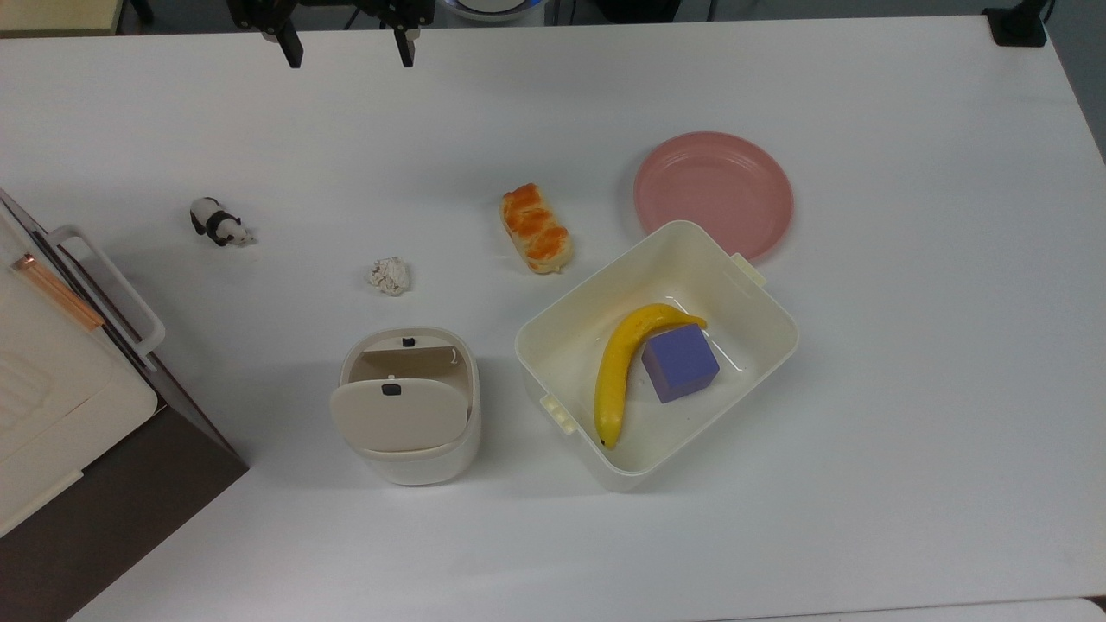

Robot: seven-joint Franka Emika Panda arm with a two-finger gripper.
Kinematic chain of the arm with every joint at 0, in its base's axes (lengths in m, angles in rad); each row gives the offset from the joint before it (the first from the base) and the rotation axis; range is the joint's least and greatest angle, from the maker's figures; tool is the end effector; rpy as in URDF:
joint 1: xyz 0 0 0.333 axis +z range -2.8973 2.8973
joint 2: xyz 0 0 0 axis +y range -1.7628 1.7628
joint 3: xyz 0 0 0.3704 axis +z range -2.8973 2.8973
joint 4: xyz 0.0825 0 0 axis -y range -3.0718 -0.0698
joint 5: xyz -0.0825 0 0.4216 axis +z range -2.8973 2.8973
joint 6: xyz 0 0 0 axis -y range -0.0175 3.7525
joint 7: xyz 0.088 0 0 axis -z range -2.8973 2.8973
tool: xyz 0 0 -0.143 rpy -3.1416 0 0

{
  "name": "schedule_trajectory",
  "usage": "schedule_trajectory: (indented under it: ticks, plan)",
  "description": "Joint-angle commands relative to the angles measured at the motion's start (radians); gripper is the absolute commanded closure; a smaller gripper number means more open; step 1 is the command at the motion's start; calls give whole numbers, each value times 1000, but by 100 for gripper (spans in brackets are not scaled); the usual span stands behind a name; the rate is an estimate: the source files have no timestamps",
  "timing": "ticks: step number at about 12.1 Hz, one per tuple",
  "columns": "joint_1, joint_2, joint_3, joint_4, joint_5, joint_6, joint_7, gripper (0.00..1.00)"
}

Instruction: Grab it up and put it in the trash

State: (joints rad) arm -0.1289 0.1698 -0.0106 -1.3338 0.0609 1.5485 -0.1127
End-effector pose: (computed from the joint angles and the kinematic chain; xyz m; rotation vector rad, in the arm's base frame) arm 0.6483 -0.0814 0.6561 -3.0874 0.0369 -0.0803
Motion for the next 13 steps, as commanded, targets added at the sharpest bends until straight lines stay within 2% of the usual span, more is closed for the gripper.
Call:
schedule_trajectory:
  ticks: [1,13]
  plan:
    - [8,-26,-11,-33,10,-5,-45,0]
    - [11,-9,-6,-33,10,4,-64,0]
